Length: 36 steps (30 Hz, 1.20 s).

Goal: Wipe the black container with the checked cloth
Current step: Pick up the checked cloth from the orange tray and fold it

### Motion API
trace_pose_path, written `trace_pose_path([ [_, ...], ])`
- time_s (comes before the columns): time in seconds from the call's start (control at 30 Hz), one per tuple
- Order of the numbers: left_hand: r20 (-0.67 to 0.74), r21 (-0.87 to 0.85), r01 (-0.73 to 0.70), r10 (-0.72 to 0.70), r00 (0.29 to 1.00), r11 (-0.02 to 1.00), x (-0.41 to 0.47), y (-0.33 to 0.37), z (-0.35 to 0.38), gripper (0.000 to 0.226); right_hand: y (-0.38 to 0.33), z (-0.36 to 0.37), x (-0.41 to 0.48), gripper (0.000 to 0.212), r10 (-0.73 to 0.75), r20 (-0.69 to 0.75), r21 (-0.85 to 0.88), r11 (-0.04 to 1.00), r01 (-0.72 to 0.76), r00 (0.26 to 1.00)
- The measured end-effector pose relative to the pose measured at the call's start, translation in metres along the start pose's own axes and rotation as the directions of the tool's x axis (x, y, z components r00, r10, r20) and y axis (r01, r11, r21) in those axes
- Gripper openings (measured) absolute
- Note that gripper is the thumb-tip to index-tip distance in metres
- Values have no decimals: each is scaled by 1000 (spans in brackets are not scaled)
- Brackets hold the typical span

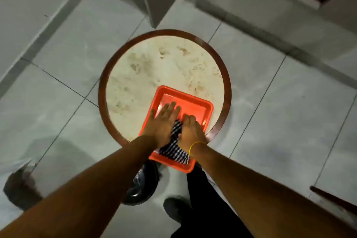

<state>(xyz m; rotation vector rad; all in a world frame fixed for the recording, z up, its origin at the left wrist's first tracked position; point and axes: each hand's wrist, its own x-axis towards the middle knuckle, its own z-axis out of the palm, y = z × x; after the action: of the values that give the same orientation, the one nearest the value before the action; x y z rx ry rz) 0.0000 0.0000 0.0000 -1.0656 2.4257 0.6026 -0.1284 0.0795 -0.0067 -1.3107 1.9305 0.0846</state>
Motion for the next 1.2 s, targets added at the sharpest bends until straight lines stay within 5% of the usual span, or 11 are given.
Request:
trace_pose_path([
  [0.13, 157, 77, -35, 22, 987, 996, 17, 6, 54, 88, 18, 30, 19, 63, -7, -44, -171, 985, -1, 999],
  [0.23, 87, 213, -74, 57, 995, 974, 21, 3, 71, 65, 18, 40, 32, 48, -31, -50, -194, 981, 20, 998],
  [0.47, 2, 194, -98, 99, 995, 976, 25, -9, 63, 34, 16, 9, 54, 25, -78, 120, -144, 985, 95, 990],
  [0.63, -121, -61, -37, 29, 992, 997, 7, -44, 22, 25, -23, -38, 55, 26, -256, 115, -90, 960, 267, 960],
  [0.77, -199, -389, 80, -169, 965, 918, -43, -90, -11, 33, -90, -65, 46, 24, -442, 79, -202, 871, 449, 894],
  [0.9, -326, -505, 117, -315, 891, 855, -110, -137, -29, 25, -170, -64, 35, 29, -615, 54, -278, 748, 603, 787],
  [1.0, -463, -556, 137, -443, 768, 820, -165, -181, -17, 29, -232, -30, 26, 34, -725, 45, -296, 648, 702, 688],
  [1.2, -482, -541, 371, -639, 599, 755, -236, -250, 87, 33, -303, 97, 22, 34, -826, 114, -338, 490, 804, 552],
])
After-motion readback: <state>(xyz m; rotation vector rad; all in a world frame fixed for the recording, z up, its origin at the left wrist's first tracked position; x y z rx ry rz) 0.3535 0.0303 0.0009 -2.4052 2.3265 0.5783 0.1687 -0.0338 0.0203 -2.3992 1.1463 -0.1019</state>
